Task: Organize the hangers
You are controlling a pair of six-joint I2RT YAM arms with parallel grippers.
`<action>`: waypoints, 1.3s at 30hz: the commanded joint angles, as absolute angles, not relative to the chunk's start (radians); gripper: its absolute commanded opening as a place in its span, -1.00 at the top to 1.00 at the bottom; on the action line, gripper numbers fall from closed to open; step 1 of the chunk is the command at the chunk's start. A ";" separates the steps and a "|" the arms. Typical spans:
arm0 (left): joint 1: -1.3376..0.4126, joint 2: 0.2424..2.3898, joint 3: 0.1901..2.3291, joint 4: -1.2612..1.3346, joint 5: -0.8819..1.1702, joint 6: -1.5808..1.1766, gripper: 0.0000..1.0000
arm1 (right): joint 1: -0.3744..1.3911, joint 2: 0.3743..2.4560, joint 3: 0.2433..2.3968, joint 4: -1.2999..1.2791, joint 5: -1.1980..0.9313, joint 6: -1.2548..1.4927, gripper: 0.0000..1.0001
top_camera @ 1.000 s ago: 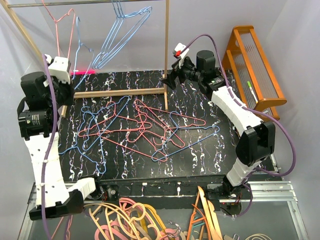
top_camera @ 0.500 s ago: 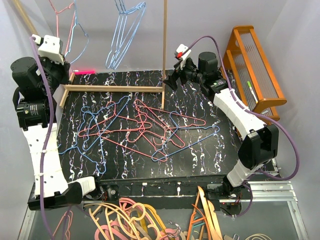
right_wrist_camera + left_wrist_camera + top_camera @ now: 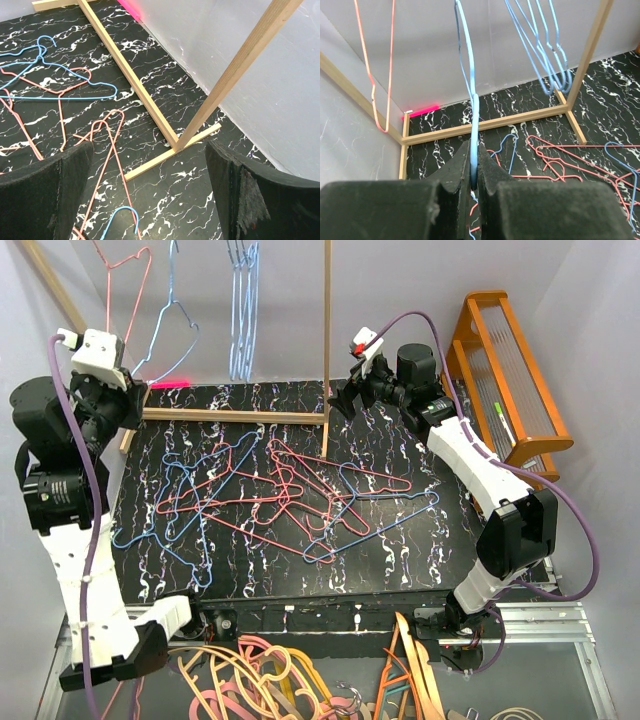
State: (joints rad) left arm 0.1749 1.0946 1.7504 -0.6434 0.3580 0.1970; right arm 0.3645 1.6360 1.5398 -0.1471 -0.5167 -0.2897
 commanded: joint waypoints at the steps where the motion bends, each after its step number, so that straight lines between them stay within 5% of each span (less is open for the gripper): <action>1: 0.179 1.057 1.793 -0.682 0.388 0.185 1.00 | 0.367 1.628 1.578 -0.100 -0.485 -0.298 -0.97; 25: 0.181 1.145 1.678 -0.155 0.385 0.166 1.00 | 0.366 1.592 1.549 -0.119 -0.467 -0.316 -0.97; 39: 0.042 1.207 1.626 -0.191 0.472 0.154 1.00 | 0.366 1.578 1.522 -0.095 -0.456 -0.308 -0.97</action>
State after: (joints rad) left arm 0.1417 1.2228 1.6314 -0.1951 0.4351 0.1303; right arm 0.3645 1.6352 1.5398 -0.1539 -0.4690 -0.3119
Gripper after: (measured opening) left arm 0.024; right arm 0.984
